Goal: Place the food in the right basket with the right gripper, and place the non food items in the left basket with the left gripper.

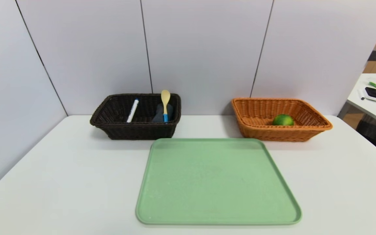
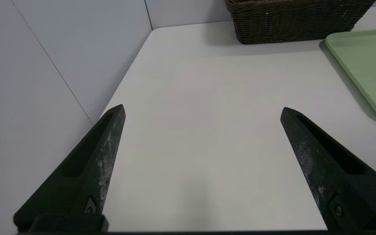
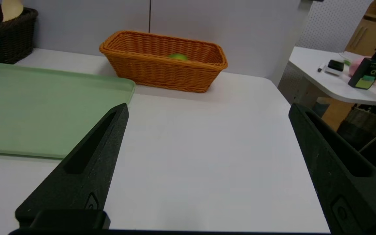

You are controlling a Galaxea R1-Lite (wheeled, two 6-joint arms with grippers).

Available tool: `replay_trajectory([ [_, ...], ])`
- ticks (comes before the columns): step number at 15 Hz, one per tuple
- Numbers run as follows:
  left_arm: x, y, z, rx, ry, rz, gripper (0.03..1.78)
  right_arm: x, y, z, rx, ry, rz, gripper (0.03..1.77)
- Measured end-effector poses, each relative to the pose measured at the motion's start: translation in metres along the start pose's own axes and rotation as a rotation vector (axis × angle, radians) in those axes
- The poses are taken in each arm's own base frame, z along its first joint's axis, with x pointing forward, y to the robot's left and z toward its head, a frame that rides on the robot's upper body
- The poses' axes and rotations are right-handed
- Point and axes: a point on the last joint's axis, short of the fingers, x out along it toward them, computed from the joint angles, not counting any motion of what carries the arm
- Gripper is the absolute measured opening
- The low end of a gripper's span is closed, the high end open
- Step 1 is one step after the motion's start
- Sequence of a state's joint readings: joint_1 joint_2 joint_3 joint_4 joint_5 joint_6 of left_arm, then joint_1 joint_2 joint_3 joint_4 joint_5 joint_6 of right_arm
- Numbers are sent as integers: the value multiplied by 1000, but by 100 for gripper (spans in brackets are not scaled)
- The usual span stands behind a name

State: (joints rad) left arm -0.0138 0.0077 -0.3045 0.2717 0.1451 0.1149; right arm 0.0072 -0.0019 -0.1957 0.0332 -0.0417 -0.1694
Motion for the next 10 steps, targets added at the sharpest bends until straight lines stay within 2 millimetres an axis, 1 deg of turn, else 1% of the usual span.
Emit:
replay_trajectory([
  [2,10,-3,-11,18,-35,4,169,9,3,-14,-24,-85,-1,169],
  [3,14,-4,-18,26,-41,5,169,10,3,-14,-32,-144,1,169],
  [4,19,-6,-25,31,-49,5,169,10,4,-15,-38,-162,2,169],
  [5,23,-7,-31,32,-63,-3,169,11,4,-19,-42,-140,-1,169],
  [7,26,-10,-36,37,-108,-74,169,12,6,-33,-44,-8,1,169],
  [9,27,-13,-45,32,-61,-140,169,12,9,-42,-35,73,60,169],
  [10,28,-13,-47,27,-41,-161,169,12,9,-43,-33,78,65,169],
])
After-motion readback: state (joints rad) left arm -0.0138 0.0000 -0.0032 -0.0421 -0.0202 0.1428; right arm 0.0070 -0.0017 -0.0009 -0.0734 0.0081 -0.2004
